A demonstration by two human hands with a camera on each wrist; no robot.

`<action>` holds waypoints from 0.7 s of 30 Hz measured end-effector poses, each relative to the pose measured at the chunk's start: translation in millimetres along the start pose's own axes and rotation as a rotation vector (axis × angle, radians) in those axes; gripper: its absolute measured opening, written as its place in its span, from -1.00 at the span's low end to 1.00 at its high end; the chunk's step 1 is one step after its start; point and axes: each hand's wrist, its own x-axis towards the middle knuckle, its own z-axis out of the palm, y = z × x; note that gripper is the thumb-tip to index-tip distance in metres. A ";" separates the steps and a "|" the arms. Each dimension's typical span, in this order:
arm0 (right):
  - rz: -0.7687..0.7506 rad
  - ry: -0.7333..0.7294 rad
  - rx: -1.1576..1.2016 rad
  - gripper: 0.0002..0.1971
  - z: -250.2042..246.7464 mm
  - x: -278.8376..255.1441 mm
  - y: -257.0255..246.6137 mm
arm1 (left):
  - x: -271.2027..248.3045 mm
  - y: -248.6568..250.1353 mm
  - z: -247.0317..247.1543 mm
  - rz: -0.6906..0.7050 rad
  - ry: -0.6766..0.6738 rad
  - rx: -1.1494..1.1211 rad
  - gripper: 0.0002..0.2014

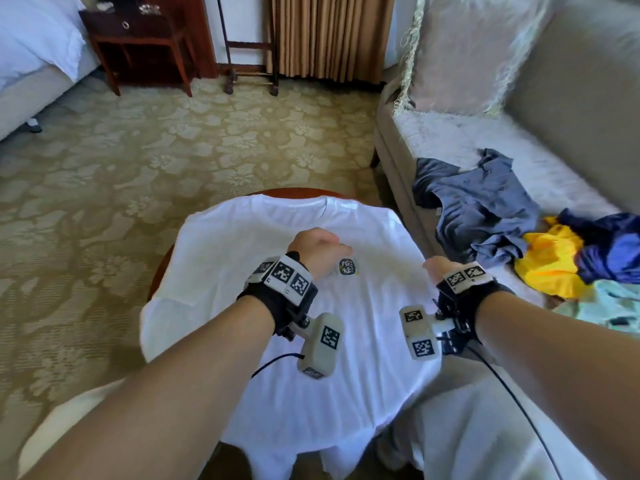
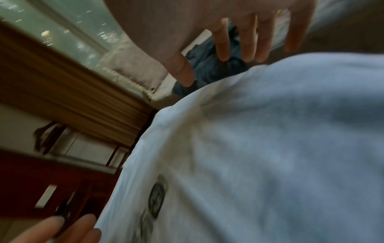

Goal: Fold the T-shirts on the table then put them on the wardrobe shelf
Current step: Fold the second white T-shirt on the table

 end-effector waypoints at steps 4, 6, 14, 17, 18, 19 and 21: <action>0.014 -0.095 0.193 -0.51 -15.7 7.7 39.9 | -2.4 5.7 54.1 0.047 -0.115 0.049 -0.68; 0.038 -0.119 0.290 -0.52 -16.6 1.2 50.3 | -2.2 6.1 76.0 0.085 -0.180 0.095 -0.65; 0.268 -0.242 0.713 -0.58 -28.5 11.4 59.2 | 9.9 -15.8 124.0 0.050 -0.329 0.169 -0.34; 0.273 -0.259 0.647 -0.64 -31.9 13.4 57.0 | 13.1 -17.4 124.1 0.020 -0.368 0.095 -0.26; 0.277 -0.250 0.637 -0.65 -33.8 15.4 57.1 | 13.1 -16.2 123.4 0.027 -0.375 0.066 -0.28; 0.274 -0.241 0.625 -0.64 -36.5 14.7 55.7 | 13.6 -15.3 122.5 0.035 -0.381 0.047 -0.30; 0.250 -0.226 0.607 -0.62 -37.9 20.0 51.2 | 15.1 -15.6 120.4 0.044 -0.396 0.028 -0.31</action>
